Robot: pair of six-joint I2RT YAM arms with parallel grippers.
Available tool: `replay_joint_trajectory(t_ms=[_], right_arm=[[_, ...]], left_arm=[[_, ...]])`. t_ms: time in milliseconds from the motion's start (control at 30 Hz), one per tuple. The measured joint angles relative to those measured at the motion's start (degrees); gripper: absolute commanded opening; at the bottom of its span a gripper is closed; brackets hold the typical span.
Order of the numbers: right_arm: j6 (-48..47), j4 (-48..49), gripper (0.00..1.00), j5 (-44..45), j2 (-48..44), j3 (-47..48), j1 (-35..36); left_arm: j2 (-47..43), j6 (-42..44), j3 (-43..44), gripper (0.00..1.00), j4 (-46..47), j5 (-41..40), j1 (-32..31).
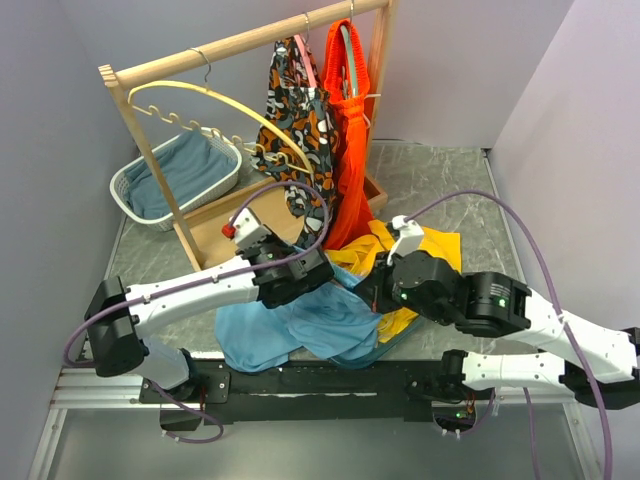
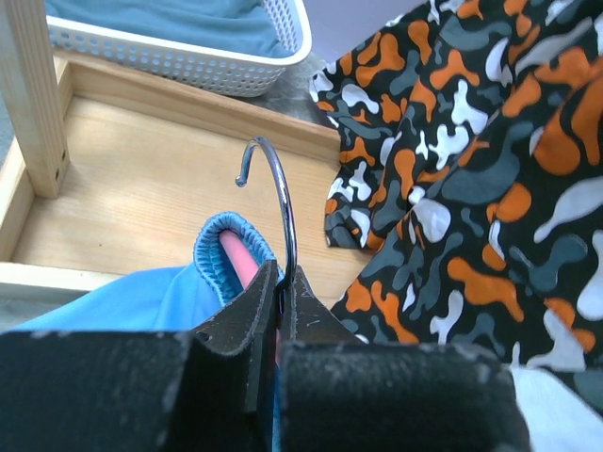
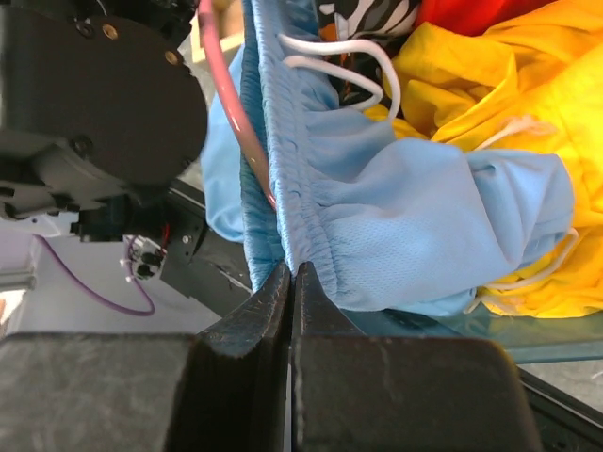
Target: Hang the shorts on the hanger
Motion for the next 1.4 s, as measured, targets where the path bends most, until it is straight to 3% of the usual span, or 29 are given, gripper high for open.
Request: replay_joint_trajectory(t_ms=[267,500,633,867,1100,1200,1267,1400], right_arm=[[-1.27,4.07,0.00,-0.46,5.11,0.98,-0.07],[-1.49,8.09,0.04,-1.09,6.49,0.98,-0.31],[-2.12,10.21,0.16,-2.23,6.71,0.98,-0.28],[-8.00,16.33,0.51,-6.95,6.69,1.42,0.68],[-13.90,17.35,0.59,-7.21,4.63,2.12,4.02],[-14.82,16.70,0.70,-5.95,3.54,2.12,5.97],[-15.15,15.85,0.78,-3.28,3.72,2.08,9.86],[-15.61,14.60,0.85,1.33,6.99,2.08,17.59]], left_arm=[[-1.60,12.04,-1.81,0.01,6.54,0.17,-1.97],[-16.85,33.22,-12.22,0.01,24.46,9.51,-1.22],[-19.96,41.24,-12.07,0.01,26.80,14.23,-1.22],[-19.08,47.12,-9.20,0.01,24.17,18.62,-1.25],[-19.02,48.72,-7.08,0.01,20.28,20.22,-1.25],[-18.56,48.83,-6.12,0.01,19.04,20.63,-1.25],[-17.92,48.83,-5.33,0.01,18.43,20.74,-1.25],[-17.20,48.94,-4.66,0.01,18.12,21.09,-1.25]])
